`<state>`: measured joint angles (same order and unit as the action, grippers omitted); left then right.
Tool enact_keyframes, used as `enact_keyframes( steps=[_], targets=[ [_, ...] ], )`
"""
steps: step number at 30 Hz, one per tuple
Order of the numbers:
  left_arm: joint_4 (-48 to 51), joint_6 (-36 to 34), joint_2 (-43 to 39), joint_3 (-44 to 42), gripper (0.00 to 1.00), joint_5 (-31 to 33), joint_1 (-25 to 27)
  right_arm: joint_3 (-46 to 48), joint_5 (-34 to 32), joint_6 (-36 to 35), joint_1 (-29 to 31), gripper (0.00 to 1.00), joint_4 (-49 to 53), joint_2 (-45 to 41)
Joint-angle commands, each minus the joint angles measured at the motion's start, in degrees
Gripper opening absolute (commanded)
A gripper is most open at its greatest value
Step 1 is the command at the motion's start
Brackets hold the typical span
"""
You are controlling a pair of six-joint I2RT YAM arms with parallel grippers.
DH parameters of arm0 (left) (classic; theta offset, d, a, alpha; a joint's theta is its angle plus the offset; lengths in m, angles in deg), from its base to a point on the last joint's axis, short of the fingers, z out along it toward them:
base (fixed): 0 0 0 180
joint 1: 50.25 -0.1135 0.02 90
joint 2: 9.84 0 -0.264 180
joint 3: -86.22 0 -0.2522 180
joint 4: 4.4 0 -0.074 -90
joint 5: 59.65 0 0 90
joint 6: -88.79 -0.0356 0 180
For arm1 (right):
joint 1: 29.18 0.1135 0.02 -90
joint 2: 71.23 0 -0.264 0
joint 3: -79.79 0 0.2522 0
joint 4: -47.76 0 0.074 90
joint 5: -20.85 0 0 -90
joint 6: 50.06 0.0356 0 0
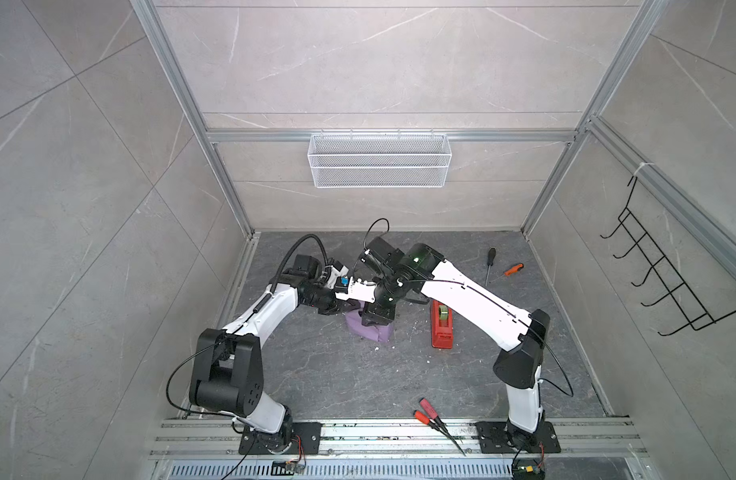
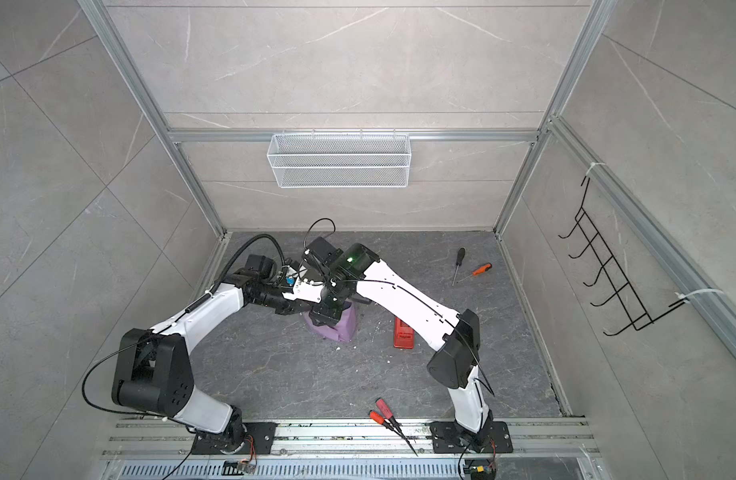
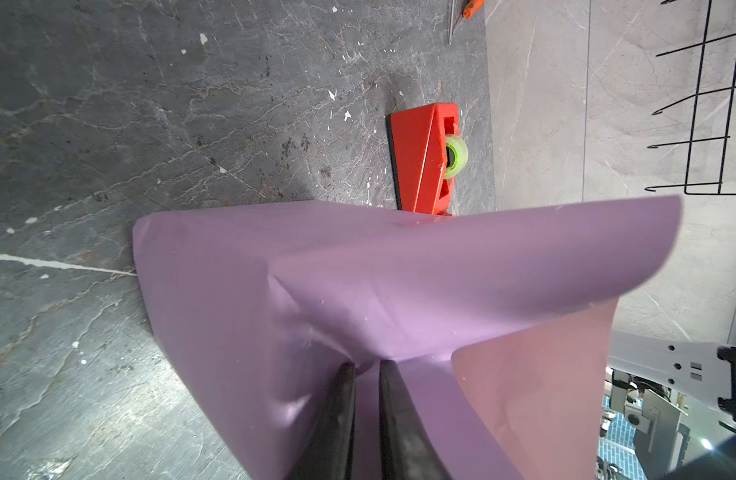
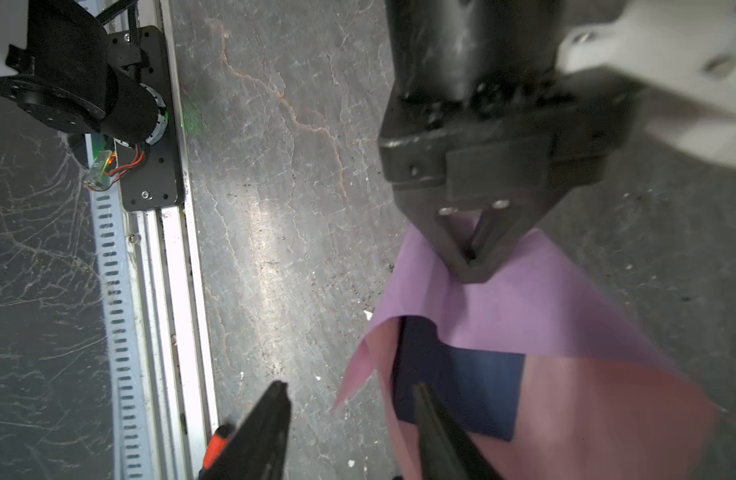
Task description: Wrap the gift box in paper
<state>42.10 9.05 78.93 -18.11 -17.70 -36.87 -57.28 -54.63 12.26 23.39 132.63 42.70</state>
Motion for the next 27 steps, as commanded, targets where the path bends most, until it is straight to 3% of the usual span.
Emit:
enact_keyframes(
  steps=[1,8,12,15,20,22,25,27],
  targets=[
    [-0.32,-0.3,-0.01,-0.49,0.18,1.05,0.81,0.3,-2.45,-0.19,0.07,0.61,-4.07,-1.25],
    [-0.32,-0.08,0.52,0.13,0.18,1.11,1.01,1.71,-0.2,-1.88,0.08,0.66,-7.41,2.89],
    [0.64,-0.86,0.31,0.85,0.18,1.52,1.01,-0.38,0.96,-2.23,0.07,0.62,-2.95,5.42],
    [-0.6,0.27,0.42,0.02,0.18,1.36,1.02,3.29,1.32,-3.42,0.1,0.6,-2.73,5.0],
    [0.05,-0.03,0.35,0.78,0.19,1.21,0.93,7.84,-0.26,-4.23,0.07,0.49,-3.52,3.14],
    [-0.25,0.7,0.13,1.07,0.19,0.49,0.93,11.55,-1.35,-4.98,-0.15,0.42,-6.47,1.37],
    [2.27,-0.04,-0.77,3.56,0.22,-2.38,0.72,12.75,-1.3,-5.67,-0.65,0.23,-7.83,0.69],
    [4.31,-1.64,-1.42,5.31,0.24,-3.98,0.29,13.56,-1.16,-7.07,-0.89,0.21,-8.17,0.34]
  ],
)
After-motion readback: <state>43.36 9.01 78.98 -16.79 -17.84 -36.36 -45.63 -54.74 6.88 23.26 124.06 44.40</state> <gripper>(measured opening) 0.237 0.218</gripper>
